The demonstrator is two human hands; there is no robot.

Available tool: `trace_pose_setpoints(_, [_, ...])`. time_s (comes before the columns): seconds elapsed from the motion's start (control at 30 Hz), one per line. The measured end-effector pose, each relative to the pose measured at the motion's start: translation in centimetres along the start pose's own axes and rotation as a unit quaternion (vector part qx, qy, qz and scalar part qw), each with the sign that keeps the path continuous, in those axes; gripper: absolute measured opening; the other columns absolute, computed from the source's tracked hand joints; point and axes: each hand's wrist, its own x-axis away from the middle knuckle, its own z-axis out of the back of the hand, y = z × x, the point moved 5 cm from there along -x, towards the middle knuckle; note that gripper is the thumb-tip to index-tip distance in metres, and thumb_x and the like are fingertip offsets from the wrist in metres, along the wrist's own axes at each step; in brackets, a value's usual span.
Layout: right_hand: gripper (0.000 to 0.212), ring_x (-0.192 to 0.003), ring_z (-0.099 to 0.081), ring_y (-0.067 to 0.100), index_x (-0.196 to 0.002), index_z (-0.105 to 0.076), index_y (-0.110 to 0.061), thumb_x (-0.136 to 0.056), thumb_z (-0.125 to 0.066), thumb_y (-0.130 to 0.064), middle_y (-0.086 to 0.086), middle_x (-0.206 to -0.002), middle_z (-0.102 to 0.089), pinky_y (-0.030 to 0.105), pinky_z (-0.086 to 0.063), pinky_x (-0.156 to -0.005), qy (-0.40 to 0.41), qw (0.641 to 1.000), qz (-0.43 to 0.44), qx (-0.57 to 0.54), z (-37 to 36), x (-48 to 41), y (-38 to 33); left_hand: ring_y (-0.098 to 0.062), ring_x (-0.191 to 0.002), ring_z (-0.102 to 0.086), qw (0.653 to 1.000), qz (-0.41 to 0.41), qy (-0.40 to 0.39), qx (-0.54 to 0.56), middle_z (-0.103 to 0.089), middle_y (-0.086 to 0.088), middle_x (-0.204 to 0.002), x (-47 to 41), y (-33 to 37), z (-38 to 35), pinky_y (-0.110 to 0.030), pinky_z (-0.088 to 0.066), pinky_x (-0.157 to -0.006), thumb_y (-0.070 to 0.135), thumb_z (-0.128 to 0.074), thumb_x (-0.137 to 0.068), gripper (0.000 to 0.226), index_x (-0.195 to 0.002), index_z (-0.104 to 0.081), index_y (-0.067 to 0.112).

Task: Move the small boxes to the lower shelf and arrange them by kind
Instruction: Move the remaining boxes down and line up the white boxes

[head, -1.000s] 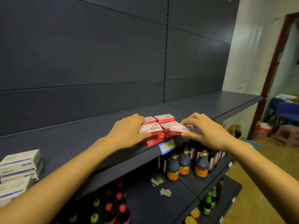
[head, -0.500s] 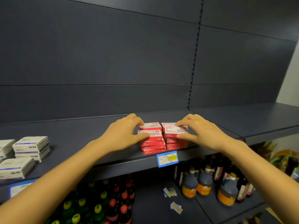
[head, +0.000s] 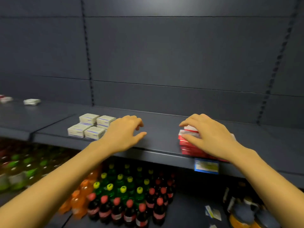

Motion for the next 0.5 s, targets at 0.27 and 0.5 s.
trace_pose_setpoints(0.27, [0.034,-0.118,-0.044,0.012,-0.123,-0.05,-0.036,-0.091,-0.047,-0.045,-0.014,-0.128,-0.049,0.029,-0.04,-0.087,-0.009,0.985,0.146,-0.091,-4.3,-7.0,-11.1,-0.018,-0.108,-0.053,0.981,0.145,-0.005,-0.126,-0.06,0.004,-0.112,9.3,-8.9,5.2,-0.032,-0.041,-0.083,0.045,-0.05,-0.087,0.032,-0.107,-0.055,0.021])
trace_pose_setpoints(0.5, [0.033,-0.12,-0.044,0.012,-0.121,-0.052,-0.034,-0.089,-0.05,-0.044,-0.013,-0.129,-0.049,0.029,-0.04,-0.082,-0.029,0.971,0.208,-0.117,-7.8,-12.5,-19.6,-0.017,-0.098,-0.057,0.965,0.214,0.005,-0.154,-0.063,0.001,-0.106,15.0,-16.3,9.2,-0.031,-0.047,-0.078,0.045,-0.052,-0.086,0.035,-0.109,-0.057,0.019])
